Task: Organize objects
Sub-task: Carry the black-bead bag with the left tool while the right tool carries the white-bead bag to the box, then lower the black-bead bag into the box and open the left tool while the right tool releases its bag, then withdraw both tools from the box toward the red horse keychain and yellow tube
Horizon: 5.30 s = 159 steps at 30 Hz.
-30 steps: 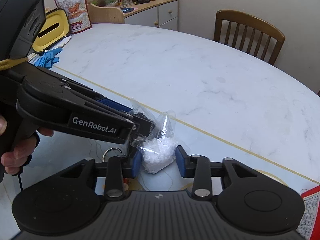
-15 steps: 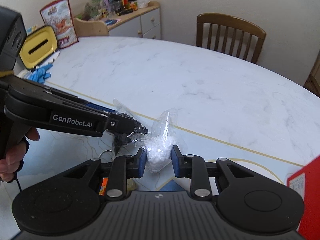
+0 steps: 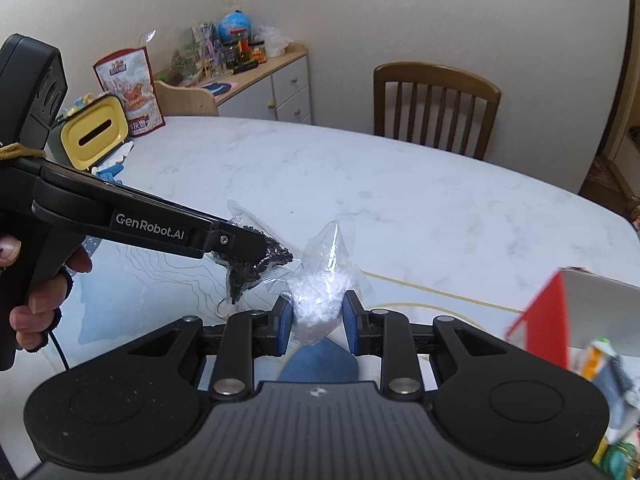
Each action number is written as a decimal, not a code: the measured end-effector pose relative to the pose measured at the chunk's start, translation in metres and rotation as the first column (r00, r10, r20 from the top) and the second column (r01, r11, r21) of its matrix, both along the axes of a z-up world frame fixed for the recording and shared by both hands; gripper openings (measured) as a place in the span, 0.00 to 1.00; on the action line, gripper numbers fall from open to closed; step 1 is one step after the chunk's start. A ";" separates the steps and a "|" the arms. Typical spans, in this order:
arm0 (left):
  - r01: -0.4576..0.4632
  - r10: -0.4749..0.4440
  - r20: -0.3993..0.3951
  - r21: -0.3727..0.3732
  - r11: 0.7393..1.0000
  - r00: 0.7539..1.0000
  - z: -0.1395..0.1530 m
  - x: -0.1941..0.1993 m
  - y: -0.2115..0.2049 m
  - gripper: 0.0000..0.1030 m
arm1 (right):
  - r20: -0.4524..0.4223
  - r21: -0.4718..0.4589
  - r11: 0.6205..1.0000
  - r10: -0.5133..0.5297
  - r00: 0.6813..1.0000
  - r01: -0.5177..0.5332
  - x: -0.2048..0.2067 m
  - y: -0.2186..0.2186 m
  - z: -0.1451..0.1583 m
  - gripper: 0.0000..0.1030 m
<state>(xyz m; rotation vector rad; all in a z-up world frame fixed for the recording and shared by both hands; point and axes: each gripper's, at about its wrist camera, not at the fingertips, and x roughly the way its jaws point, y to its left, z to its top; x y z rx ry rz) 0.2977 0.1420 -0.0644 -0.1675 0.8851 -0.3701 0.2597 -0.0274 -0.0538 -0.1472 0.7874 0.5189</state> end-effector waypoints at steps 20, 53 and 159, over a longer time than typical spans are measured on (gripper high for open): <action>0.101 -0.102 0.026 0.014 0.995 0.994 0.043 -0.057 -0.128 0.26 | 0.027 0.054 0.995 -0.085 0.996 0.083 -0.059 -0.133 0.041 0.25; 0.219 -0.215 -0.054 0.105 0.970 0.975 -0.001 -0.029 -0.316 0.27 | -0.031 -0.004 0.957 -0.289 0.957 0.289 -0.015 -0.337 -0.002 0.25; -0.047 0.028 0.126 0.150 0.988 0.992 0.043 -0.089 -0.159 0.99 | 0.023 0.124 0.989 -0.087 0.996 0.083 -0.058 -0.211 0.040 0.81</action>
